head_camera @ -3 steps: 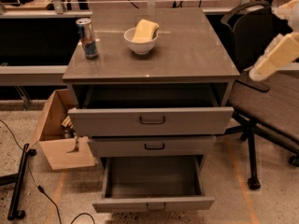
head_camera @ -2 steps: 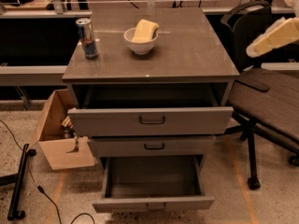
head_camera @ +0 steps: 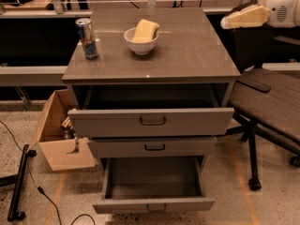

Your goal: Pick sponge from white bowl and place on counter

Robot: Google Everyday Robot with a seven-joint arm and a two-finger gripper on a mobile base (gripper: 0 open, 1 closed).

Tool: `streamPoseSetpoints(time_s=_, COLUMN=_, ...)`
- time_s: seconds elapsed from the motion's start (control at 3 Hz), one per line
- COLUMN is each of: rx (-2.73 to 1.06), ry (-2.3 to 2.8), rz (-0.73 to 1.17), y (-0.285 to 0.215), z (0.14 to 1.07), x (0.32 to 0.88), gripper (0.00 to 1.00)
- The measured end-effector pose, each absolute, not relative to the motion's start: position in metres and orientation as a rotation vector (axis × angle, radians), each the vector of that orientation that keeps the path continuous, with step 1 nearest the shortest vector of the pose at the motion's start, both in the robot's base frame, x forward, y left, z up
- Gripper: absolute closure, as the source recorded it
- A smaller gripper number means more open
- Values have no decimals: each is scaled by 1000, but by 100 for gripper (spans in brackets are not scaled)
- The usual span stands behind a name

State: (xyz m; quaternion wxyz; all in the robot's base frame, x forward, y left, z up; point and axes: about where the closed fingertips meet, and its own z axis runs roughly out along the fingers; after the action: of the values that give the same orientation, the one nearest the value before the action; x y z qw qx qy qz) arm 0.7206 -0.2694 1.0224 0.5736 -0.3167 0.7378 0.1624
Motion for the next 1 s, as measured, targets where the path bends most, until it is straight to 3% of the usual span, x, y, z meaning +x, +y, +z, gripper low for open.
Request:
streamPoseSetpoints(time_s=0.67, rx=-712, ry=1714, rz=418, y=-274, z=1013, x=734, gripper=0)
streamPoseSetpoints(time_s=1.0, rx=-634, ry=1692, rz=466, y=-254, z=1013, x=751, gripper=0)
